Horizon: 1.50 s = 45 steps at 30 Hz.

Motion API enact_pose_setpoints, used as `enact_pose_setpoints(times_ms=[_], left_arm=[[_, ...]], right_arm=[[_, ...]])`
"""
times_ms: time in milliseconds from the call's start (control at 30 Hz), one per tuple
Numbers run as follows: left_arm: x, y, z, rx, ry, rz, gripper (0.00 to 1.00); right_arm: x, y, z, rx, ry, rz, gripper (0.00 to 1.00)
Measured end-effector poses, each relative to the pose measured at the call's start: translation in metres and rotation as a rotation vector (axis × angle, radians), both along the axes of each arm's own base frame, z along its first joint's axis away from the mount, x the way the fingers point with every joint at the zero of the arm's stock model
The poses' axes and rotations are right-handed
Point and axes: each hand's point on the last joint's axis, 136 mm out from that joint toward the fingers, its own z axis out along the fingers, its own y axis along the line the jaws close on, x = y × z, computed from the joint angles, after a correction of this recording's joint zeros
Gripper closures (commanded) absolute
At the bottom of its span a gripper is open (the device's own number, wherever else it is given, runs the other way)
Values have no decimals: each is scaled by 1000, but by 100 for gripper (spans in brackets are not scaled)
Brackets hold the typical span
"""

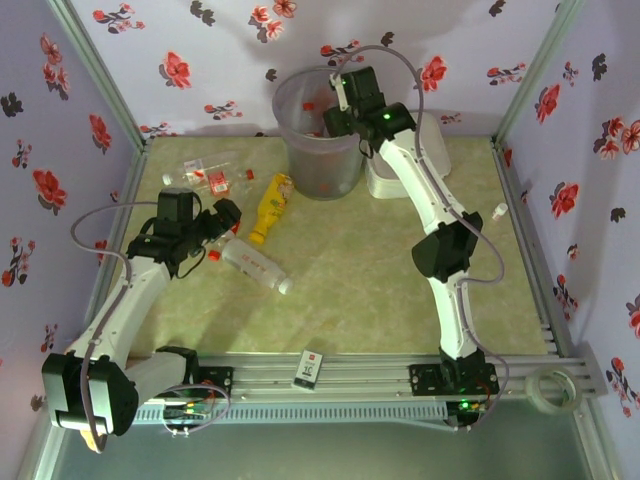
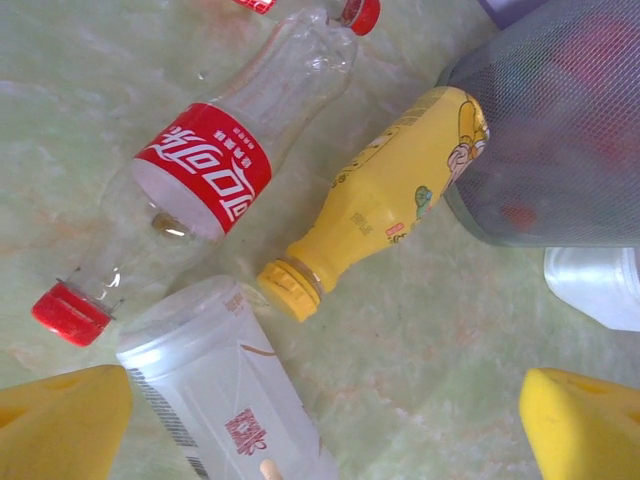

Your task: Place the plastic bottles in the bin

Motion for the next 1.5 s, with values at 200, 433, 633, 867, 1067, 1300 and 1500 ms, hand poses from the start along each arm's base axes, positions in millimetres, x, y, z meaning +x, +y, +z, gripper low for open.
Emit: enact_pose_setpoints(times_ms=[200,433,633,867,1067,1300,1500], left_arm=[[-1,9,-13,82,48,-4,0],[17,14,-23,195,89,-44,3],[44,15,-37,312,124,-122,7],[87,9,-58,380,159,-226,7],[122,2,-80,389,193,-278,12],[149,-1,-99,389,231,-304,19],[150,-1,-122,389,292,-315,20]], right_arm=[[-12,5,17,51,-5,43,25],[-60,-7,54,128,-2,88,21],[-113,-27,73,193,-6,109,20],[-158,-46,31,218,104,90,16],[-185,-57,-15,230,219,54,16],[-207,-66,-48,239,300,28,16],[-208,-68,-53,243,310,24,16]])
